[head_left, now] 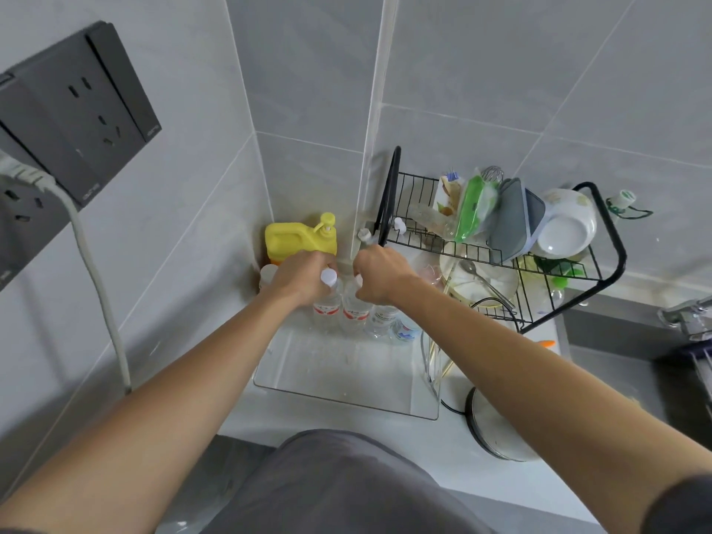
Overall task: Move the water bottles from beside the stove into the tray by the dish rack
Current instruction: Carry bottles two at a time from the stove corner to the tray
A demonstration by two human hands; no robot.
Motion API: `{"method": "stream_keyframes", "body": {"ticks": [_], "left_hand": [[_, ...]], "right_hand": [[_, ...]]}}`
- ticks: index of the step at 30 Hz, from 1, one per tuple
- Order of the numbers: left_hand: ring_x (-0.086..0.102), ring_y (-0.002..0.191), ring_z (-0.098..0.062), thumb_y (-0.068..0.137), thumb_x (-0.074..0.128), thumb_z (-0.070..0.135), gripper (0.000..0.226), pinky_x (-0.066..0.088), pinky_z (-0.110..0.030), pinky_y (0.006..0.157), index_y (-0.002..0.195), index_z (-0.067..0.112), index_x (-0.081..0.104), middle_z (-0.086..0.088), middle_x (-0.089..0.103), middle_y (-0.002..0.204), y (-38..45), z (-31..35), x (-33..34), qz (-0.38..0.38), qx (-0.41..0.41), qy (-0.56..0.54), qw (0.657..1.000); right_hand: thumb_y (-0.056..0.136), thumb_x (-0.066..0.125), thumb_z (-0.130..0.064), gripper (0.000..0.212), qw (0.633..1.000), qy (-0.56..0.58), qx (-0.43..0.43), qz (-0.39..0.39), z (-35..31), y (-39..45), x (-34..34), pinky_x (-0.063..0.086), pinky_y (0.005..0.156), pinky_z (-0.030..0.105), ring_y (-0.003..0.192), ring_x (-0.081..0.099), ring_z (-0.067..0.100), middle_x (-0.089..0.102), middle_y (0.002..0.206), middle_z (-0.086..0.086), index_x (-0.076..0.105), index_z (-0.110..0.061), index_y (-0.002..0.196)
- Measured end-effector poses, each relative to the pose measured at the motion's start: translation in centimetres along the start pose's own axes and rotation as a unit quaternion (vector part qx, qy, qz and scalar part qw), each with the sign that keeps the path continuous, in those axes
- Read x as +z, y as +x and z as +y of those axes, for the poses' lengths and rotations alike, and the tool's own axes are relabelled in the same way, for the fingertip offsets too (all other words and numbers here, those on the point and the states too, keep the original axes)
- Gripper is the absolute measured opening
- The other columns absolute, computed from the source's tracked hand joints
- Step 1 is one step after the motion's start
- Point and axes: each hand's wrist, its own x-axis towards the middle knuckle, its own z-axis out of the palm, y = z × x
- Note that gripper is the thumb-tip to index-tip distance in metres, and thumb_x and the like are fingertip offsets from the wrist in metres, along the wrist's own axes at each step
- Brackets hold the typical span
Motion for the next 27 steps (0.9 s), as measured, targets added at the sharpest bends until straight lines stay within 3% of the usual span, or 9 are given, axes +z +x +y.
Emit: {"method": "stream_keyframes", "body": {"ticks": [10, 19, 27], "left_hand": [[0.068, 0.095, -0.038, 0.092, 0.07, 0.022, 0.011, 0.058, -0.048, 0.079, 0.102, 0.021, 0.073, -0.01, 0.075, 0.103, 0.1, -0.3, -0.2, -0.006, 0.029, -0.001, 1.0], [0.068, 0.09, -0.036, 0.09, 0.074, 0.019, 0.012, 0.056, -0.045, 0.072, 0.101, 0.019, 0.074, -0.008, 0.075, 0.096, 0.3, -0.9, -0.1, 0.013, 0.045, -0.004, 0.999], [0.065, 0.104, -0.036, 0.098, 0.069, 0.021, 0.016, 0.055, -0.05, 0.082, 0.113, 0.015, 0.069, -0.009, 0.068, 0.111, 0.0, -0.4, 0.3, 0.012, 0.057, 0.017, 0.998]], "right_hand": [[0.082, 0.075, -0.017, 0.027, 1.0, 0.018, 0.011, 0.023, 0.3, 0.0, 0.9, 0.06, 0.086, 0.046, 0.099, 0.068, 0.036, 0.07, 0.11, 0.012, 0.072, -0.007, 0.108], [0.086, 0.076, -0.019, 0.028, 0.999, 0.019, 0.011, 0.048, 0.3, 0.3, 2.2, 0.059, 0.085, 0.044, 0.099, 0.068, 0.035, 0.069, 0.113, 0.011, 0.073, -0.008, 0.111], [0.092, 0.081, -0.029, 0.038, 0.996, 0.063, -0.011, 0.056, 1.2, -0.2, 2.6, 0.057, 0.088, 0.045, 0.106, 0.067, 0.036, 0.068, 0.121, 0.01, 0.068, -0.011, 0.124]]}}
